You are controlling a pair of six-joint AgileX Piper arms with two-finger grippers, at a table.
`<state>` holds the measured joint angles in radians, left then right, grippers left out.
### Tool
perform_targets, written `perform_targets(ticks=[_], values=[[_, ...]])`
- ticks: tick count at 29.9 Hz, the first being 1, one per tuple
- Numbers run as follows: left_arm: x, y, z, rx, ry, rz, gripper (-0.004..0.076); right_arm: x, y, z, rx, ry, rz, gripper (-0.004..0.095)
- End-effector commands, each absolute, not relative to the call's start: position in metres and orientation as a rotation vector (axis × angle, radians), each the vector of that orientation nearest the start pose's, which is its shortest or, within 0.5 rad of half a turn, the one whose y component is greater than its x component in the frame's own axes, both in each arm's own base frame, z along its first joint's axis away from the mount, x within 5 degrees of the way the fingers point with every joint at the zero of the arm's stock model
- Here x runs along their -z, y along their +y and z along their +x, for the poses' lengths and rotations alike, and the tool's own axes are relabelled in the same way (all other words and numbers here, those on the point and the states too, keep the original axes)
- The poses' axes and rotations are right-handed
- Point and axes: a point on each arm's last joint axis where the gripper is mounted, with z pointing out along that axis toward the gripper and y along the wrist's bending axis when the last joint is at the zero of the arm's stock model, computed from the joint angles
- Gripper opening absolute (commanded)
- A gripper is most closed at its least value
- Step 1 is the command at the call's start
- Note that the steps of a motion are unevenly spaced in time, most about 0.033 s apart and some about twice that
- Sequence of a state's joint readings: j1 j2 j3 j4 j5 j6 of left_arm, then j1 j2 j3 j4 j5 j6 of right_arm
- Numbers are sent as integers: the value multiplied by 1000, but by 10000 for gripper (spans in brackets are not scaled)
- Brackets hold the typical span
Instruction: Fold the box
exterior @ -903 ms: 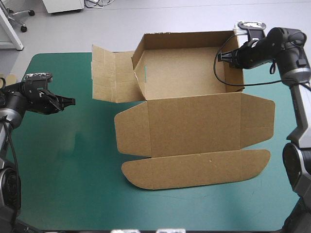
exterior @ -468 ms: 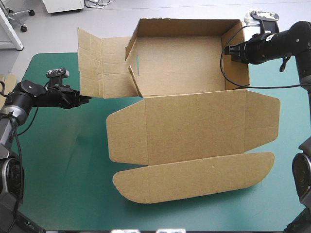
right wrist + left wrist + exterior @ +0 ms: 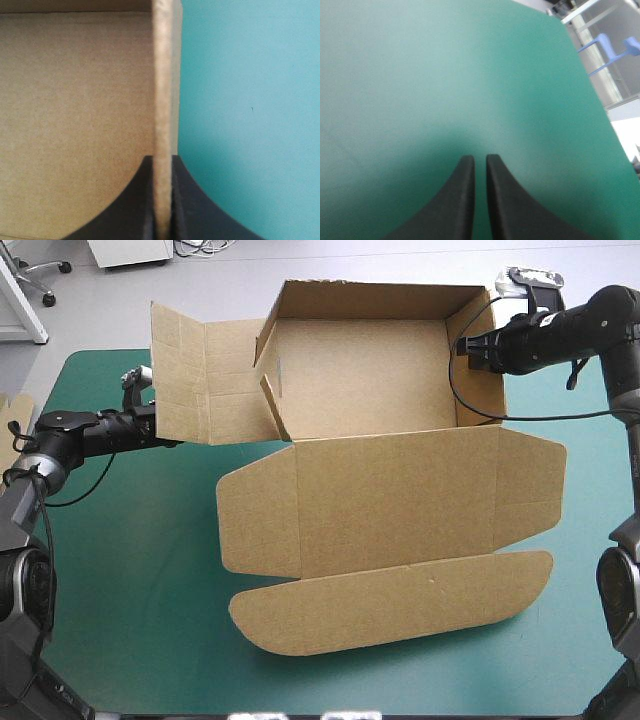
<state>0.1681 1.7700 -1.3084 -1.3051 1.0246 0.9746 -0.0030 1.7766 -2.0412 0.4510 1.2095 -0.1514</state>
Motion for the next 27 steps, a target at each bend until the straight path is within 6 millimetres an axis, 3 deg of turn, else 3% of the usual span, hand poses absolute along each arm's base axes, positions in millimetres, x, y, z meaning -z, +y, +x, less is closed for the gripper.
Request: perform_targets(ticks=[1,4,14,20,27], values=[[-323,-29,374,1236,1960,202,211,-469,37,365,-559,2217,-164,-32],[-328,-38,373,1314,1914,203,288,-469,36,365,-547,2218,-163,-32],[-350,-54,363,1576,1693,265,293,-468,34,366,-512,2220,-161,-32],[-364,-54,359,1587,1641,268,293,-468,33,366,-504,2223,-157,-32],[-397,-66,348,1579,1577,364,336,-468,33,367,-500,2216,-150,-32]])
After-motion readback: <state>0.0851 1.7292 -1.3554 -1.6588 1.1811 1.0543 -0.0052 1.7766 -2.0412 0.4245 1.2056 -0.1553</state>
